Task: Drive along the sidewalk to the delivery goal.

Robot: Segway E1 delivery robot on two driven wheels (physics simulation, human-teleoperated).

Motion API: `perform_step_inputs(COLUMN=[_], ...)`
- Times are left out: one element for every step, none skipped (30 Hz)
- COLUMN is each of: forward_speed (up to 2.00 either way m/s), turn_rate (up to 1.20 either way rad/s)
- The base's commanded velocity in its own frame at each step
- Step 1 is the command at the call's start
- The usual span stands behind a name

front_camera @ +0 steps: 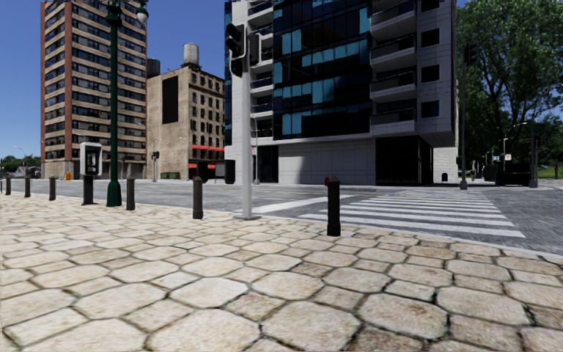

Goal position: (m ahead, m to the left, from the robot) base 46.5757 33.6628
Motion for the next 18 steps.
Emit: perform_step_inputs(forward_speed=[1.51, 1.51, 1.51, 1.51, 1.51, 1.51, 1.51, 1.51, 1.51, 1.51, 1.51, 1.51, 1.51, 1.51, 1.51, 1.51, 1.51, 1.51], turn_rate=[-0.56, -0.56, -0.56, -0.56, -0.56, -0.56, -0.56, -0.56, -0.56, -0.56, -0.56, -0.56, -0.56, -0.56, -0.56, -0.56, -0.56, -0.56])
